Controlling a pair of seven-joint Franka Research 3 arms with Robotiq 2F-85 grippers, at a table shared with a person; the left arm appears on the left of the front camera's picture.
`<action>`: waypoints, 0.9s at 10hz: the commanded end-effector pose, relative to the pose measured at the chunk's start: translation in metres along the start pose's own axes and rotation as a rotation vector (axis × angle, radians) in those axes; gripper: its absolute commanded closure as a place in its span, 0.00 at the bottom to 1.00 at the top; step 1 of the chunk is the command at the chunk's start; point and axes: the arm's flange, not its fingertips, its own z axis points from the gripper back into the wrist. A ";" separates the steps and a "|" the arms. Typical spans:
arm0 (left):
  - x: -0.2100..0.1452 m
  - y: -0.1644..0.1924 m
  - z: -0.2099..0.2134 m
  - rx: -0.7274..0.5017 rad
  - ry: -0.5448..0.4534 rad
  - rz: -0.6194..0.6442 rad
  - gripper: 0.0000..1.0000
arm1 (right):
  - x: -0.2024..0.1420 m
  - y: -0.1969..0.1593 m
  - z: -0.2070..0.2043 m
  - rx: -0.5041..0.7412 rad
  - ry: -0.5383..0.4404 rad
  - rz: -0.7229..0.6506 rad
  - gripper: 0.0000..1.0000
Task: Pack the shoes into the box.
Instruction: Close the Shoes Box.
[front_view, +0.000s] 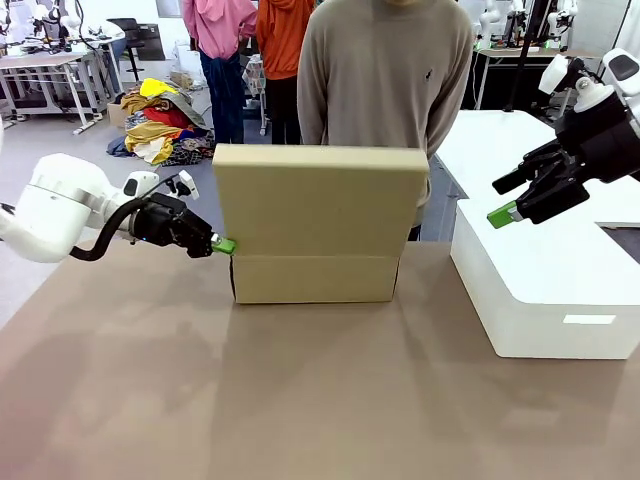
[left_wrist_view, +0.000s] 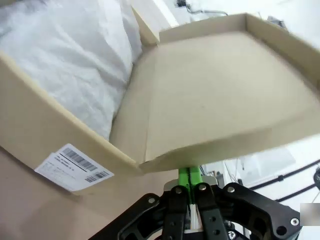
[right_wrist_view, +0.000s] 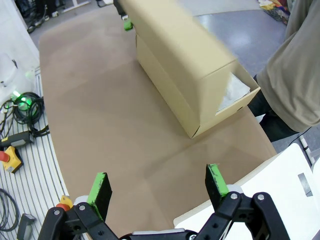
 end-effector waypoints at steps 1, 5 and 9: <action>0.003 -0.021 -0.002 0.072 -0.087 -0.016 1.00 | 0.001 -0.002 -0.001 0.014 -0.028 0.004 0.00; 0.036 -0.060 0.012 0.345 -0.020 -0.052 1.00 | 0.001 -0.002 -0.001 0.014 -0.028 0.004 0.00; 0.046 -0.066 0.019 0.372 -0.008 -0.056 1.00 | 0.001 -0.002 -0.001 0.014 -0.028 0.004 0.00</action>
